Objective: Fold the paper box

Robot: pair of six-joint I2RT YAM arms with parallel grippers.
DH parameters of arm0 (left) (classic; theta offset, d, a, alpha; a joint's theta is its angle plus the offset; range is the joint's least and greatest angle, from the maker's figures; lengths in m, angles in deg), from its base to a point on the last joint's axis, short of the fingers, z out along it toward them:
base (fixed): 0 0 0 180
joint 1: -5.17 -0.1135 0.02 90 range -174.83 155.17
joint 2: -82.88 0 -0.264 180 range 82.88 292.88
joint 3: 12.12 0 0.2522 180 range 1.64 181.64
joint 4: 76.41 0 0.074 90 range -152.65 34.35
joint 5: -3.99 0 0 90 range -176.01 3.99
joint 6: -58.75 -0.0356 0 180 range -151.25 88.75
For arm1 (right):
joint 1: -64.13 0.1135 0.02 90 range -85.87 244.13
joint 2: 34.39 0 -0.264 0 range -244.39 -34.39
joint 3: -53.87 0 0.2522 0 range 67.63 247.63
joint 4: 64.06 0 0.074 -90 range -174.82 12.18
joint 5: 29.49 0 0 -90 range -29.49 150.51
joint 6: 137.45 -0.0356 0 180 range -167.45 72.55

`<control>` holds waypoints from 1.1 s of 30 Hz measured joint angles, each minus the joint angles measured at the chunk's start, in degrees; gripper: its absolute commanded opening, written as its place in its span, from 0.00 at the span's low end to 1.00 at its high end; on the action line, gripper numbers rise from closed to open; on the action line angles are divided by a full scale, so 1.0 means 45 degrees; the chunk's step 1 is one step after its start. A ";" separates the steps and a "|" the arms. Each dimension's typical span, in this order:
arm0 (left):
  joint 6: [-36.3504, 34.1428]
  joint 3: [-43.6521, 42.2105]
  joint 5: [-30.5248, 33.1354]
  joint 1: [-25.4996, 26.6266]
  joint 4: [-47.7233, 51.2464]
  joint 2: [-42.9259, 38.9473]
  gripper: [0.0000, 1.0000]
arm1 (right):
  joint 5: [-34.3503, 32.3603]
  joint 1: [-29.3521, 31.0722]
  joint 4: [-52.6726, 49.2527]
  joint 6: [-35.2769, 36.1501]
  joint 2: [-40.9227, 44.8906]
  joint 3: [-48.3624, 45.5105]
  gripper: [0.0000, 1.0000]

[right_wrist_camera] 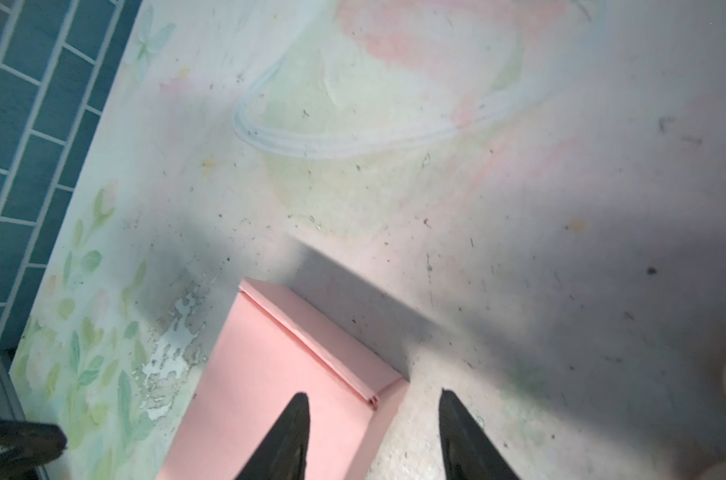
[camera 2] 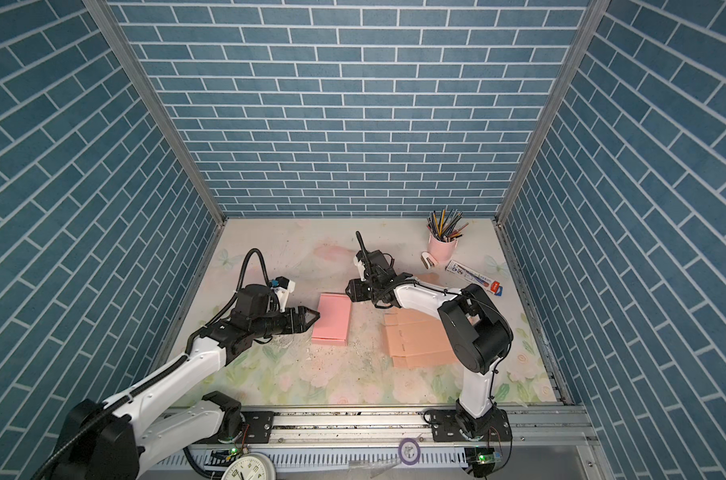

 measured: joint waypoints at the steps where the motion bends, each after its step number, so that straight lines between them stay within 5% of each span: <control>1: 0.0063 -0.0024 -0.0039 0.0107 0.0117 -0.0257 0.84 | 0.0068 0.0000 0.0000 0.0000 -0.0005 0.0136 0.55; 16: 0.1530 -0.1545 -0.0131 0.3104 -0.0189 -0.0622 0.86 | 0.1311 -0.0005 -0.0010 0.0005 -0.1894 0.2137 0.56; 33: 0.2229 -0.1928 0.0486 0.3487 -0.3167 0.1899 0.85 | 0.2229 -0.0005 -0.0024 0.0000 -0.2560 0.2171 0.45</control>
